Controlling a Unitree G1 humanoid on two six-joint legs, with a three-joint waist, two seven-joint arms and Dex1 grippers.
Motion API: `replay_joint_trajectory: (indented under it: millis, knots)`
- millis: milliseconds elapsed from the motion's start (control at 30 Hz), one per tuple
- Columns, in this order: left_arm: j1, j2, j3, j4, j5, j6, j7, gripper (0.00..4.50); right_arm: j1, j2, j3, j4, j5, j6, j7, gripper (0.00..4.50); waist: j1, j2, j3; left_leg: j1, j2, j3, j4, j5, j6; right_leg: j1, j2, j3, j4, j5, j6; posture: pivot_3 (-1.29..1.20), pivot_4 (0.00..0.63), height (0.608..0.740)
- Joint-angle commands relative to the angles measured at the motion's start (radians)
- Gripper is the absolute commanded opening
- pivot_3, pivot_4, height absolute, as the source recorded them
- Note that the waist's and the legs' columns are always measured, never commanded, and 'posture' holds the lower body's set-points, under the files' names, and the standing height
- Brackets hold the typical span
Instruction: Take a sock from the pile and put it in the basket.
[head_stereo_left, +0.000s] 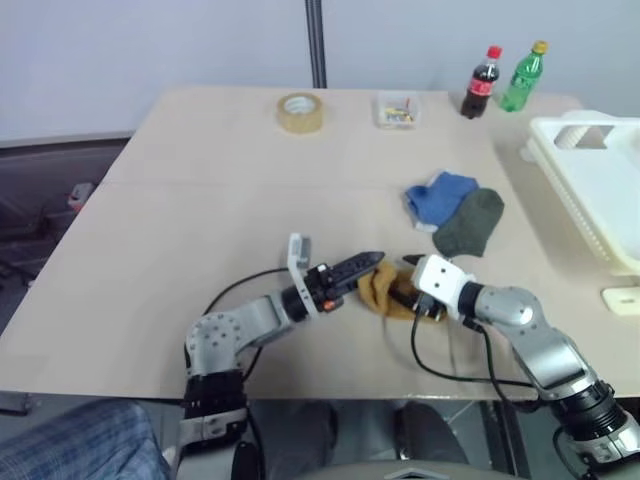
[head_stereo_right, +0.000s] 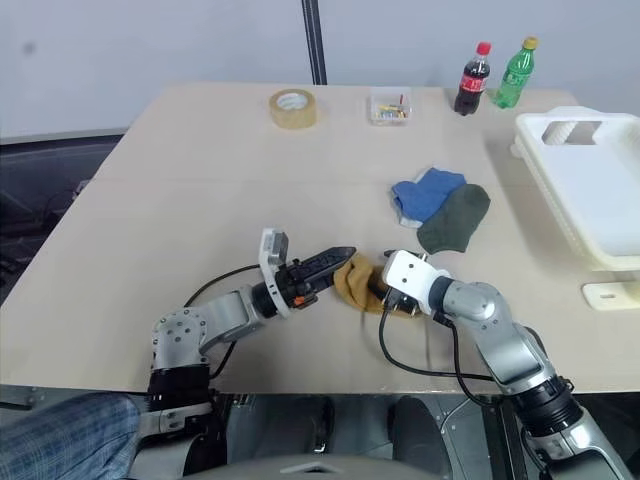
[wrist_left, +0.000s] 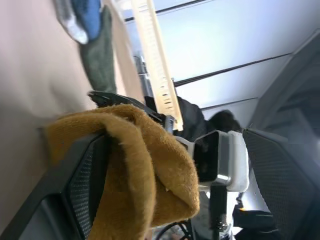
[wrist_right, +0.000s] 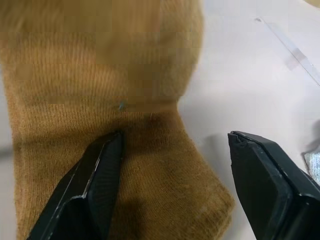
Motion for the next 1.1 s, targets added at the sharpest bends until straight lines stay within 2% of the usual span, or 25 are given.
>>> replay_joint_trajectory:
  millis: [33, 133, 267, 467, 633, 867, 1100]
  knots:
    - [-0.01, -0.006, -0.014, -0.008, -0.015, -0.005, -0.01, 4.45, 0.021, -0.034, -0.083, -0.096, 0.057, 0.109, 0.029, 3.45, 0.002, 0.0, 0.0, -0.001, 0.0, 0.0, 0.0, 0.0, 0.0, -0.001, 0.0, 0.0, 0.0, 0.0, 0.0, 0.0, 0.15, 0.738]
    - [-0.009, -0.01, -0.023, -0.006, -0.011, -0.007, -0.015, 4.45, 0.045, -0.085, -0.151, -0.216, 0.125, 0.224, 0.069, 3.45, 0.008, 0.001, 0.002, -0.012, -0.002, -0.003, 0.001, 0.002, -0.003, -0.008, 0.0, -0.003, 0.0, 0.0, 0.0, 0.0, 0.15, 0.738]
    - [-0.018, -0.014, -0.035, 0.007, 0.0, -0.015, -0.024, 4.45, 0.112, -0.184, -0.25, -0.339, 0.205, 0.368, 0.116, 3.45, 0.017, 0.003, 0.005, -0.015, -0.003, -0.005, 0.0, 0.003, -0.004, -0.01, -0.001, -0.006, -0.003, 0.0, 0.0, 0.0, 0.15, 0.738]
    - [-0.056, -0.036, -0.069, 0.056, 0.021, -0.022, -0.057, 4.45, 0.221, -0.248, -0.469, -0.374, 0.339, 0.486, 0.149, 3.45, 0.028, 0.005, 0.007, -0.018, -0.004, -0.008, -0.001, 0.003, -0.004, -0.009, -0.001, -0.01, -0.008, 0.0, 0.0, 0.0, 0.15, 0.738]
    - [-0.09, -0.062, -0.095, 0.094, 0.045, -0.021, -0.094, 4.45, 0.233, -0.245, -0.569, -0.379, 0.424, 0.585, 0.124, 3.45, 0.027, 0.005, 0.008, -0.019, -0.004, -0.008, -0.001, 0.003, -0.004, -0.009, -0.001, -0.011, -0.008, 0.0, 0.0, 0.0, 0.15, 0.738]
    - [-0.121, -0.083, -0.131, 0.125, 0.08, -0.014, -0.142, 4.45, 0.262, -0.246, -0.565, -0.381, 0.437, 0.604, 0.072, 3.45, 0.027, 0.005, 0.008, -0.019, -0.004, -0.009, -0.001, 0.003, -0.004, -0.009, -0.001, -0.011, -0.008, 0.0, 0.0, 0.0, 0.15, 0.738]
    - [-0.14, -0.079, -0.184, 0.156, 0.155, -0.019, -0.216, 4.45, 0.2, -0.168, -0.674, -0.431, 0.609, 0.72, 0.025, 3.45, 0.027, 0.005, 0.008, -0.019, -0.004, -0.009, 0.0, 0.003, -0.004, -0.009, 0.0, -0.011, -0.007, 0.0, 0.0, 0.0, 0.15, 0.738]
